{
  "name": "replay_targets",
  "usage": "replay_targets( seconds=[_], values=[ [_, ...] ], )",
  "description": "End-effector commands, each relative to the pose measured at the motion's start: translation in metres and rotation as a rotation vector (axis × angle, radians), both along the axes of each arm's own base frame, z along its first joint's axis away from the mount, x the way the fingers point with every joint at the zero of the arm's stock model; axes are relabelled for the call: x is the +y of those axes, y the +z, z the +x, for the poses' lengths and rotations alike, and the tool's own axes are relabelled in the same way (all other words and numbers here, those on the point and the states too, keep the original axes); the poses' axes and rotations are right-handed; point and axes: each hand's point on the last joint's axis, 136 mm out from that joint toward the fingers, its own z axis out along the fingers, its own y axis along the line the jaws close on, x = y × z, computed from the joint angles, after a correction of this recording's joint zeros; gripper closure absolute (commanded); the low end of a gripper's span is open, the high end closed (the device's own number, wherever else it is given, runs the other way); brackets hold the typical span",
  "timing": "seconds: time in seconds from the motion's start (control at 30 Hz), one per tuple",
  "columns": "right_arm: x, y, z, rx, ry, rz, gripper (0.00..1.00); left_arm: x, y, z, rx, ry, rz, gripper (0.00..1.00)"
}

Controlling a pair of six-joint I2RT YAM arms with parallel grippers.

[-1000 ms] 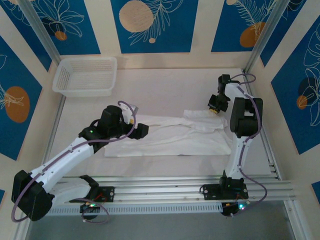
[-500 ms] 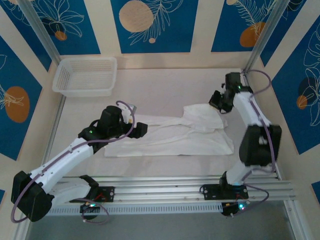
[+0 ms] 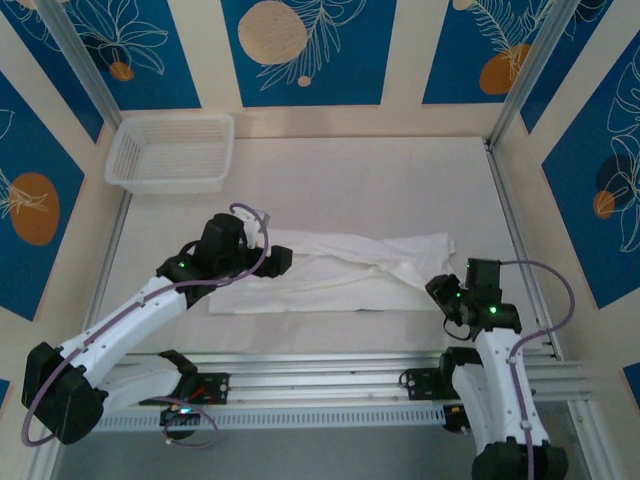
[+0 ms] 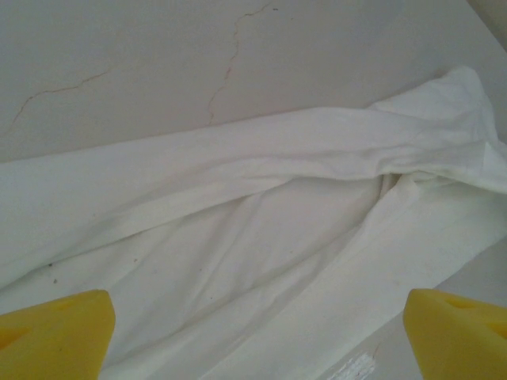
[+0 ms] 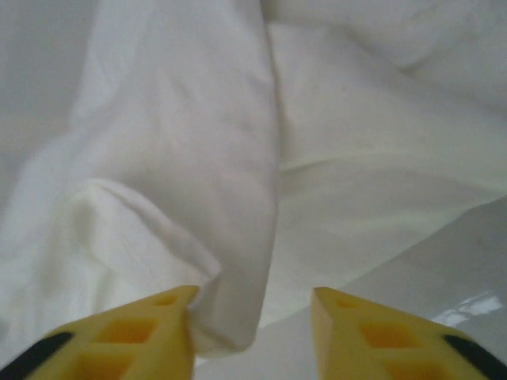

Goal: Fold the inside-out t-shirt

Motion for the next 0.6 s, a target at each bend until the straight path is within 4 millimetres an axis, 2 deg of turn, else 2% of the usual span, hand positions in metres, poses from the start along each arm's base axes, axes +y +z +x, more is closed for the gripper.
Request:
replay_targets(
  seconds=[0.0,0.1,0.17,0.27,0.37,0.47,0.57],
  values=[
    [0.007,0.030,0.023,-0.134,0.003,0.072,0.47,0.004,-0.009,-0.002,0.030,0.027,0.011,0.06],
    [0.026,0.056,0.050,-0.241,0.122,0.103,0.41,0.005,-0.012,-0.003,0.042,0.035,0.006,0.06],
    [0.039,0.066,0.062,-0.276,0.190,0.100,0.38,0.005,-0.013,-0.004,0.052,0.041,0.005,0.06],
    [0.050,0.071,0.073,-0.296,0.230,0.104,0.34,0.006,-0.016,-0.005,0.069,0.049,0.000,0.06],
    [0.044,0.062,0.073,-0.265,0.170,0.124,0.32,0.009,-0.023,-0.006,0.095,0.072,0.010,0.06],
    [0.027,0.053,0.066,-0.220,0.070,0.134,0.20,0.019,-0.032,-0.004,0.132,0.141,0.044,0.06],
    [0.009,0.049,0.058,-0.209,-0.021,0.179,0.12,0.036,-0.043,0.001,0.179,0.280,0.072,0.11]
  ],
)
